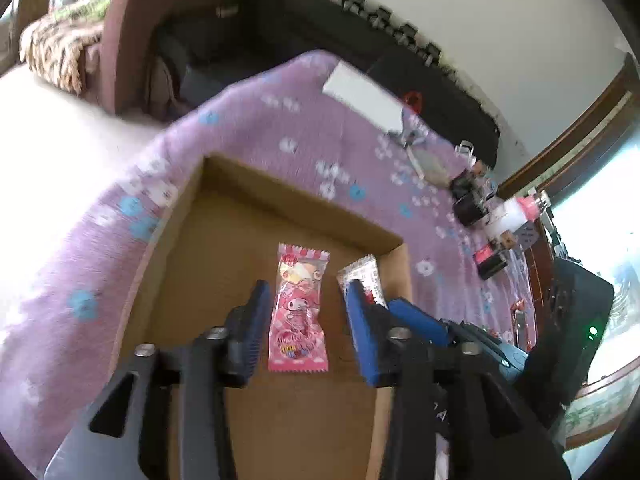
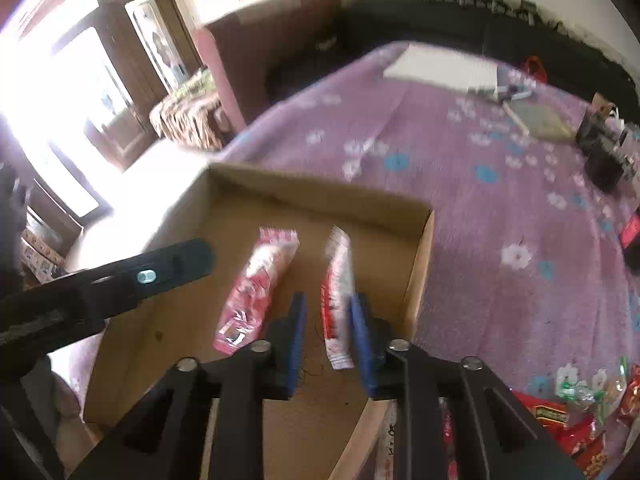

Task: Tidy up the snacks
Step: 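Carry both snacks over the cardboard box and open both tools to drop them, then grasp pink candy bag with left tool while right grasps red foil snack bag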

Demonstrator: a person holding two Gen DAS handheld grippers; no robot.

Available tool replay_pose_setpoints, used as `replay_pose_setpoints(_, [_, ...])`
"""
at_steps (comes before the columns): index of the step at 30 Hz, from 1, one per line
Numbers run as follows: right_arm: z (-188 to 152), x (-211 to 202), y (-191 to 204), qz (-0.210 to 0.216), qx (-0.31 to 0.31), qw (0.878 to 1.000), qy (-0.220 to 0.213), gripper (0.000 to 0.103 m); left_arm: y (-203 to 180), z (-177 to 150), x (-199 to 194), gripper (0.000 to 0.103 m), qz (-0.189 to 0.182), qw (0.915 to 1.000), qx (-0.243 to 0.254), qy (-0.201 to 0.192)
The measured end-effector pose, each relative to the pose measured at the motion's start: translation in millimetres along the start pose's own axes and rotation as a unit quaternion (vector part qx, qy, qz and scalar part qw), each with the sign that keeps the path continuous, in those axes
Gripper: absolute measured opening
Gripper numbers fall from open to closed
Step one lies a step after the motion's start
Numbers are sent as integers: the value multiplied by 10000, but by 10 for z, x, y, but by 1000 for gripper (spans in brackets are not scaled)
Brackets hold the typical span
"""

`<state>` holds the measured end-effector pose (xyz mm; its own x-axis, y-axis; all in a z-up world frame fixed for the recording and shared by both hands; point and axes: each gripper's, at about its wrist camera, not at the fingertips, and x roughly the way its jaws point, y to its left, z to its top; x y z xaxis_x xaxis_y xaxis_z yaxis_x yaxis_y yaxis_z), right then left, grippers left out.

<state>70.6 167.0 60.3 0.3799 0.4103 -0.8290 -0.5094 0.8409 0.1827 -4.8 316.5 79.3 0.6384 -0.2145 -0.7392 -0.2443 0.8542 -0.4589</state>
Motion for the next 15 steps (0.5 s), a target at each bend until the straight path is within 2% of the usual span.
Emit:
replay_pose_setpoints(1, [-4, -73, 2, 8, -12, 9999, -113, 32, -9, -8, -78, 58, 11, 9999, -34, -108])
replay_pose_setpoints(5, [-88, -470, -10, 62, -61, 9981, -603, 36, -80, -98, -382, 58, -83, 9987, -140, -474])
replay_pose_setpoints(7, [-160, -678, -47, 33, -51, 9965, -832, 44, -144, -155, -453, 58, -160, 9983, -160, -539])
replay_pose_setpoints(10, [-304, -969, -165, -26, 25, 9940, -1096, 48, -260, -268, -498, 58, -267, 9980, -163, -555])
replay_pose_setpoints(12, [-434, -1157, -247, -217, 39, 9916, -1276, 48, -339, -368, -484, 58, -405, 9976, -213, -525])
replay_pose_setpoints(14, [-568, -1337, -373, -500, 69, 9875, -1495, 55, -405, -470, -474, 58, -528, 9972, -251, -469])
replay_pose_setpoints(15, [-681, -1456, -485, -662, 171, 9837, -1666, 64, -462, -534, -447, 58, -618, 9969, -265, -414])
